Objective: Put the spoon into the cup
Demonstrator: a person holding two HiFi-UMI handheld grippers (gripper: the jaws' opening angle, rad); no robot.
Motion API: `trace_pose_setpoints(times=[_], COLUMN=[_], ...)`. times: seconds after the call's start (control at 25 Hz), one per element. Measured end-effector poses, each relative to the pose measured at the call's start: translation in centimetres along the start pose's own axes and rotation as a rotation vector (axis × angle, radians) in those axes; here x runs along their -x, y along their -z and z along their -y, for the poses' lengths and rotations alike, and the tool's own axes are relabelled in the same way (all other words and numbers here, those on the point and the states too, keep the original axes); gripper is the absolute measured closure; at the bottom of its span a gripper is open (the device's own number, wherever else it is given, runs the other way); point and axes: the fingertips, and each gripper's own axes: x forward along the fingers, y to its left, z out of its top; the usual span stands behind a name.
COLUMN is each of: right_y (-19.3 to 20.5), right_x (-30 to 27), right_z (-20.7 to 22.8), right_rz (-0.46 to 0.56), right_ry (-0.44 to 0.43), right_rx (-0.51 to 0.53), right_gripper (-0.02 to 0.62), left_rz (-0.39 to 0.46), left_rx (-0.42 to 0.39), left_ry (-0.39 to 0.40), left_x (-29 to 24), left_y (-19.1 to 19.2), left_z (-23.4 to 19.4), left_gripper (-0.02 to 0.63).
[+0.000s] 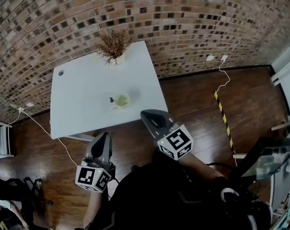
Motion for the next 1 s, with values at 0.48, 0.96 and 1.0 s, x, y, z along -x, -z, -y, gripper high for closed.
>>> trace_pose_setpoints(times=[0.48,0.96,1.0], right_y=[-2.6,-4.5,-4.4], right_x=[7.6,13.9,14.2], right_z=[-2.1,3.6,3.7], right_rz=[0.0,0.028,0.03], right_ry=[0.047,0.089,0.085], right_rx=[-0.019,-0.022,-0.032], right_gripper=[0.589,0.589,0.589], left_rz=[0.068,0.065,0.061], left_rx=[0.04,-0.003,0.004], left_ry=[0.02,-0.087,-0.084], left_x=[3.0,0.8,0.5], left_y=[-0.8,-3.4,-3.0], left_z=[3.3,8.3,8.5], left_gripper=[0.606,0.606,0.606])
